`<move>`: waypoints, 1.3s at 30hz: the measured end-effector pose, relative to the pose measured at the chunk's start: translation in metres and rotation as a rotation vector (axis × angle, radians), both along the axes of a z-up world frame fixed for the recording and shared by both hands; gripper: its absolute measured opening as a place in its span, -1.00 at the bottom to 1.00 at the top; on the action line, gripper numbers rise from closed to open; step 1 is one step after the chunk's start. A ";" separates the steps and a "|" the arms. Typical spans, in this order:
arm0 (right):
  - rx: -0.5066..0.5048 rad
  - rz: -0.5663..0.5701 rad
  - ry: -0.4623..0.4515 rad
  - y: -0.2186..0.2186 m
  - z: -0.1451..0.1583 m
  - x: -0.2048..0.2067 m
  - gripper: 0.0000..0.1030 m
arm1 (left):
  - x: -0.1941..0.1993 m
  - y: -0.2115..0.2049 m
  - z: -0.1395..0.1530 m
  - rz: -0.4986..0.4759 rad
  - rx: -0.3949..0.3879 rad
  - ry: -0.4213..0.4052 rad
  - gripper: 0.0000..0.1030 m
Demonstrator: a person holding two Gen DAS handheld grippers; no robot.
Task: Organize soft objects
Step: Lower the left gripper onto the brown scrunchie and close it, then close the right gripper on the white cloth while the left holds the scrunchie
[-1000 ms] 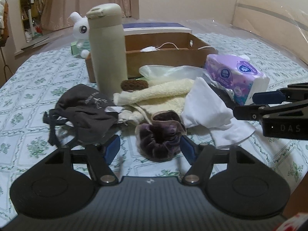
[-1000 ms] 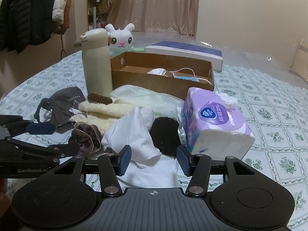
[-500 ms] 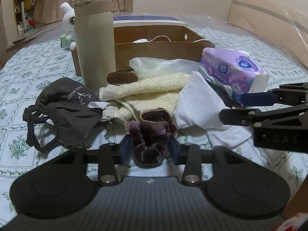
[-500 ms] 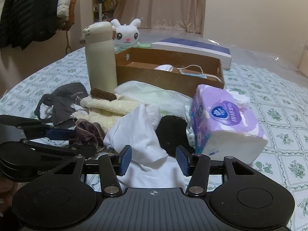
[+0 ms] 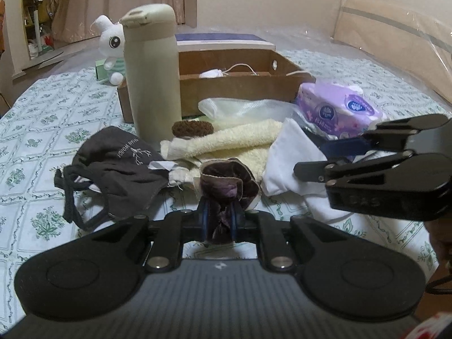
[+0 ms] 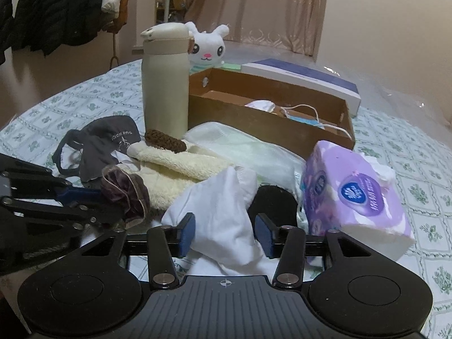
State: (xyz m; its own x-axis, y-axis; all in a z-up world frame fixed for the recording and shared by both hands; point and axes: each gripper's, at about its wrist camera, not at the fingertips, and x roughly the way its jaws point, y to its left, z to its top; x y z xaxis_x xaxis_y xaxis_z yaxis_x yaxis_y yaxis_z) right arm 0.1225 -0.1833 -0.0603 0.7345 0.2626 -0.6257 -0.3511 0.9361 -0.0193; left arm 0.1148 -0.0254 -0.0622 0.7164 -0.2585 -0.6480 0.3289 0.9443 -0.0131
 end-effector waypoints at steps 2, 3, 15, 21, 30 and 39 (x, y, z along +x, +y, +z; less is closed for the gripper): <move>-0.012 0.006 0.001 0.003 -0.001 0.002 -0.31 | -0.001 0.001 0.003 0.003 -0.003 -0.006 -0.75; -0.017 0.007 0.000 0.004 -0.001 0.003 -0.40 | -0.001 0.001 0.004 0.005 -0.004 -0.008 -0.75; 0.001 -0.004 -0.011 0.000 0.006 -0.010 -0.95 | -0.002 0.005 0.013 0.014 -0.006 -0.013 -0.75; 0.070 -0.028 -0.012 -0.012 0.020 -0.020 -0.96 | -0.003 0.003 0.022 0.010 -0.007 -0.029 -0.75; 0.157 -0.054 -0.053 -0.027 0.054 -0.027 -0.97 | -0.004 -0.003 0.040 -0.004 -0.014 -0.062 -0.75; 0.187 -0.069 -0.100 -0.033 0.076 -0.031 -0.97 | -0.003 -0.007 0.054 -0.016 -0.016 -0.093 -0.75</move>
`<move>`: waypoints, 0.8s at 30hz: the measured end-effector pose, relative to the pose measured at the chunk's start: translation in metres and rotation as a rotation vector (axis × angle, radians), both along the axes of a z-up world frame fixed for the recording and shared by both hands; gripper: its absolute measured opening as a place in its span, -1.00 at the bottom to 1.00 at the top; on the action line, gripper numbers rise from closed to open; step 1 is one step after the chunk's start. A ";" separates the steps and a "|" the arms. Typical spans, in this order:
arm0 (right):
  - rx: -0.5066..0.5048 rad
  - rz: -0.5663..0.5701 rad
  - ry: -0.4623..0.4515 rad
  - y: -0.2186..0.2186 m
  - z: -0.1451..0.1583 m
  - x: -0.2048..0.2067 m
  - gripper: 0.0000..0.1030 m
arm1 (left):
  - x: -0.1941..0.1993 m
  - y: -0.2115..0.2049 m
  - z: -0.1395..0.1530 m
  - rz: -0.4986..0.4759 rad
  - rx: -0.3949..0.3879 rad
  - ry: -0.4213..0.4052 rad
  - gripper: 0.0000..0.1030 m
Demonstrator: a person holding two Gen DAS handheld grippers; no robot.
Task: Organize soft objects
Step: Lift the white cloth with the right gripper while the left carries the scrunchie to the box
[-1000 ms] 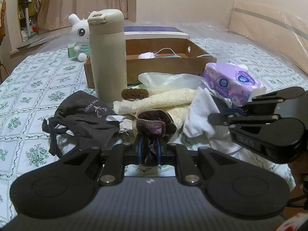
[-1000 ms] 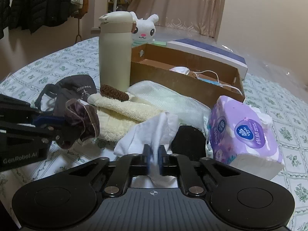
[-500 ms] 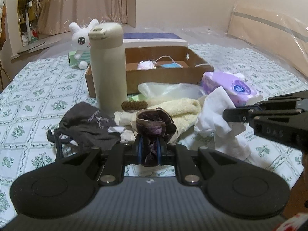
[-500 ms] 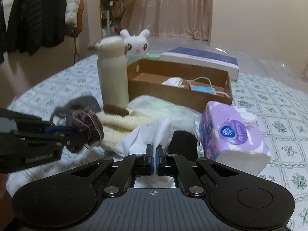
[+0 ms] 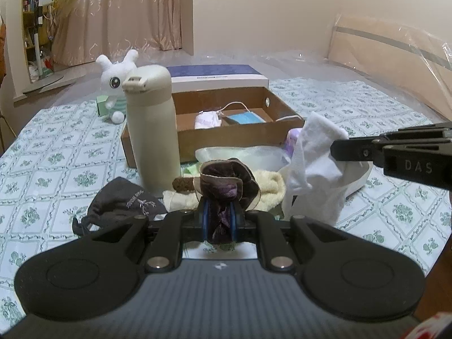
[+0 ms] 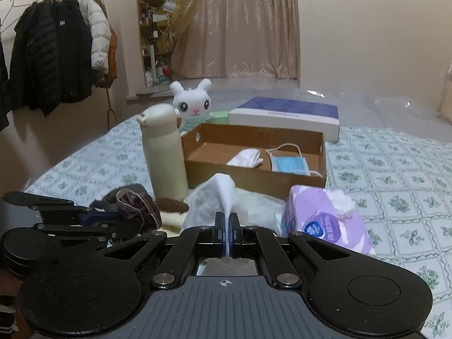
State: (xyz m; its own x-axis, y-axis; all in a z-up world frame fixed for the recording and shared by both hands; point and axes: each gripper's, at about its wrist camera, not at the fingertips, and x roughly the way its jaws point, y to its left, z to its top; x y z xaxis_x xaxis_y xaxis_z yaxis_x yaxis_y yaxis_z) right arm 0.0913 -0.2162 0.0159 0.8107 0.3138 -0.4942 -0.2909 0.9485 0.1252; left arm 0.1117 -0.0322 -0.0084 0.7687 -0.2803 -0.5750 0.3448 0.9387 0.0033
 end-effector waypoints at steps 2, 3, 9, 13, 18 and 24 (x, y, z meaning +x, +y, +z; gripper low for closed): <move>0.004 -0.004 -0.011 -0.002 0.004 -0.001 -0.97 | 0.001 0.001 0.002 0.002 0.001 -0.004 -0.75; 0.008 -0.006 -0.016 -0.003 0.006 -0.002 -0.97 | 0.001 0.001 0.003 0.002 0.001 -0.005 -0.75; 0.039 -0.021 -0.033 -0.013 0.017 0.004 -0.97 | 0.004 0.005 0.011 0.004 0.003 -0.020 -0.75; 0.065 -0.034 -0.040 -0.020 0.025 0.008 -0.97 | 0.007 0.005 0.016 0.001 0.006 -0.032 -0.74; 0.071 -0.045 -0.065 -0.024 0.033 0.010 -0.97 | 0.010 0.003 0.020 -0.010 0.007 -0.044 -0.74; 0.083 -0.057 -0.111 -0.028 0.048 0.008 -0.97 | 0.012 0.001 0.021 -0.019 0.007 -0.049 -0.74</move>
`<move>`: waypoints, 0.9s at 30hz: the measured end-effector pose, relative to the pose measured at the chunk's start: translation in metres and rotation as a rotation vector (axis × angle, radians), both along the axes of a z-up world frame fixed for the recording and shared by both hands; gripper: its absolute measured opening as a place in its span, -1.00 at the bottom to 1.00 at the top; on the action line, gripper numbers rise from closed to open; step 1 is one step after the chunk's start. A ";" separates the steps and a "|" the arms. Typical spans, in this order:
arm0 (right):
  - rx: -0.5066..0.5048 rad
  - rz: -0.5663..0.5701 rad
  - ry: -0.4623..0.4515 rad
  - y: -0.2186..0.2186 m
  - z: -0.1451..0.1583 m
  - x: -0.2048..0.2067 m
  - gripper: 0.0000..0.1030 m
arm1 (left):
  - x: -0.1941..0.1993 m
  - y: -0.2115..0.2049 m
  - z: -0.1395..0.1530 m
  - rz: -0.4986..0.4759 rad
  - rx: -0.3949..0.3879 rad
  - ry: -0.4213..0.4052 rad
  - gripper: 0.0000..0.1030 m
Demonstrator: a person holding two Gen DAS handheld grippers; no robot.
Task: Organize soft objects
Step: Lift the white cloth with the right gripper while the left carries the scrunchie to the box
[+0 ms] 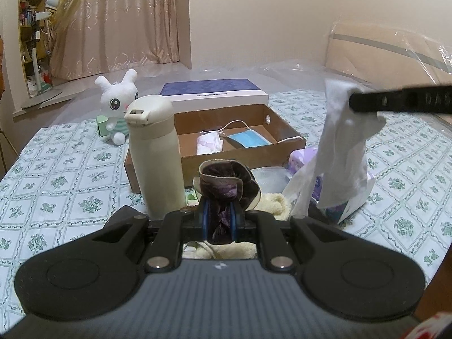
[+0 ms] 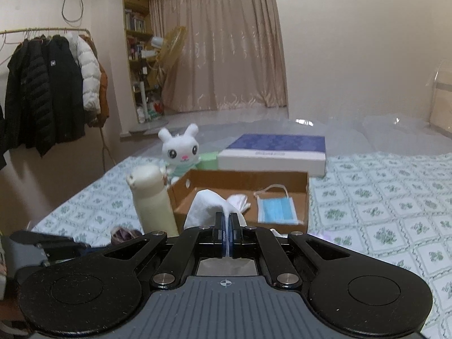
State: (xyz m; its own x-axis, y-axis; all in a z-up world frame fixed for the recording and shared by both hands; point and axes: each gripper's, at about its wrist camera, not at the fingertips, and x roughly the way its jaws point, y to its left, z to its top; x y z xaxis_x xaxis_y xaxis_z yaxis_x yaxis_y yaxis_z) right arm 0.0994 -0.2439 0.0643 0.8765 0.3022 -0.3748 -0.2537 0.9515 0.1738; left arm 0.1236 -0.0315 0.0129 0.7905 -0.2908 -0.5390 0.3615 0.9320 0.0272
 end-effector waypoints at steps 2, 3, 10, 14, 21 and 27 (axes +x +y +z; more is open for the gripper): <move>0.005 -0.002 -0.017 -0.002 0.006 0.000 -0.97 | 0.001 0.000 0.001 0.000 -0.001 -0.001 -0.74; 0.008 -0.003 -0.026 -0.002 0.010 -0.001 -0.97 | 0.001 0.000 0.001 0.000 -0.001 -0.001 -0.74; 0.035 -0.012 -0.082 -0.007 0.029 -0.003 -0.97 | 0.002 0.001 0.002 0.003 0.003 -0.003 -0.74; 0.051 -0.018 -0.105 -0.010 0.038 -0.002 -0.97 | 0.004 0.001 0.004 0.000 0.005 -0.005 -0.74; 0.054 -0.017 -0.117 -0.010 0.046 0.003 -0.97 | 0.007 0.003 0.009 -0.004 0.004 -0.017 -0.74; 0.063 -0.022 -0.105 -0.011 0.044 0.011 -0.97 | 0.013 0.009 0.012 0.002 0.003 -0.020 -0.74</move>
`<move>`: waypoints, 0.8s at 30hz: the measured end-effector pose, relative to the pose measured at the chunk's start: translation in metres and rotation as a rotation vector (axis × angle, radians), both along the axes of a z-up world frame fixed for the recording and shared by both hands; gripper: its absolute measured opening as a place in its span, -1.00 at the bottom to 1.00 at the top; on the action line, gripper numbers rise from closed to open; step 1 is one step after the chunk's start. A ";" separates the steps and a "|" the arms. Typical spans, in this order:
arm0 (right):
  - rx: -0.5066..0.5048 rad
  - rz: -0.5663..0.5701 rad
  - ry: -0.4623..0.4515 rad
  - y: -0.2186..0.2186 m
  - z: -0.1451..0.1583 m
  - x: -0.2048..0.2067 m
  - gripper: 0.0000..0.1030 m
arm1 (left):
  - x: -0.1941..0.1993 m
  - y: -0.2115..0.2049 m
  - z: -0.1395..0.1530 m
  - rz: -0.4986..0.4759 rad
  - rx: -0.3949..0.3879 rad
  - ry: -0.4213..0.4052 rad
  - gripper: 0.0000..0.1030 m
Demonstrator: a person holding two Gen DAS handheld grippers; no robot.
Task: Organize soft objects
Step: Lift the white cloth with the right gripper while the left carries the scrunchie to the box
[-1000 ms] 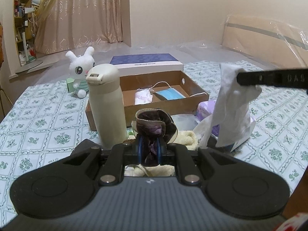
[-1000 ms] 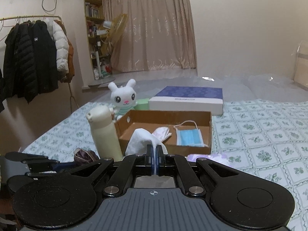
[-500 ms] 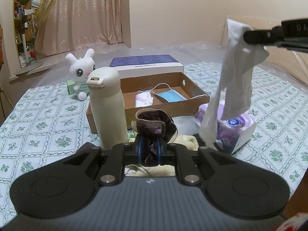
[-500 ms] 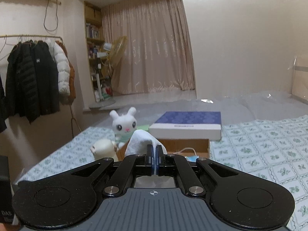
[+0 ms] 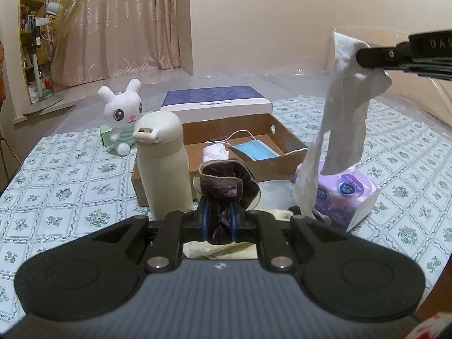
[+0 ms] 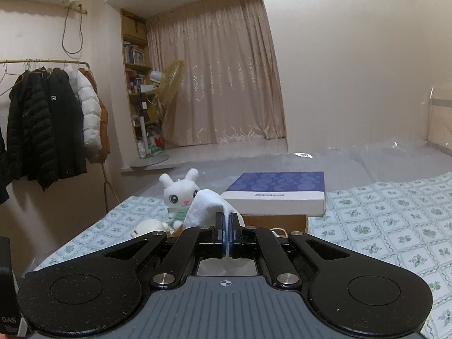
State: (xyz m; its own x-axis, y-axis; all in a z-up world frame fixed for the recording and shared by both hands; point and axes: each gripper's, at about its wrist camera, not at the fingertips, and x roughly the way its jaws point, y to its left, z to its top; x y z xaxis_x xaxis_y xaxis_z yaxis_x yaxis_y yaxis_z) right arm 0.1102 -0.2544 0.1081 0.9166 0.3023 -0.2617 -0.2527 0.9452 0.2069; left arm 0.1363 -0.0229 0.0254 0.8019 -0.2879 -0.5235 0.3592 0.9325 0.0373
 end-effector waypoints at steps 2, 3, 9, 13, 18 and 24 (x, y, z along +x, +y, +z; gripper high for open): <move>0.001 -0.002 0.005 0.000 -0.002 0.002 -0.97 | 0.003 0.004 0.001 0.003 -0.003 0.003 -0.74; 0.000 -0.002 0.007 0.000 -0.003 0.004 -0.97 | 0.004 0.006 0.001 0.006 -0.005 0.004 -0.74; -0.004 -0.005 0.016 0.003 -0.005 0.011 -0.97 | 0.009 0.020 0.005 0.021 0.005 0.005 -0.74; -0.006 -0.002 0.020 0.006 -0.005 0.018 -0.97 | 0.013 0.032 0.008 0.034 0.014 0.002 -0.74; -0.015 -0.002 0.013 0.010 -0.004 0.025 -0.97 | 0.021 0.050 0.012 0.051 0.029 -0.001 -0.74; -0.018 0.003 0.003 0.015 -0.001 0.037 -0.97 | 0.035 0.068 0.014 0.075 0.041 0.002 -0.74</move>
State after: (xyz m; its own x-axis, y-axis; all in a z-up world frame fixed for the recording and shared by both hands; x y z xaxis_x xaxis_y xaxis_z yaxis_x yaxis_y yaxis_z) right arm 0.1469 -0.2394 0.1071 0.9147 0.3002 -0.2704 -0.2549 0.9481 0.1903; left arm 0.1711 0.0455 0.0394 0.8193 -0.2049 -0.5354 0.2882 0.9546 0.0757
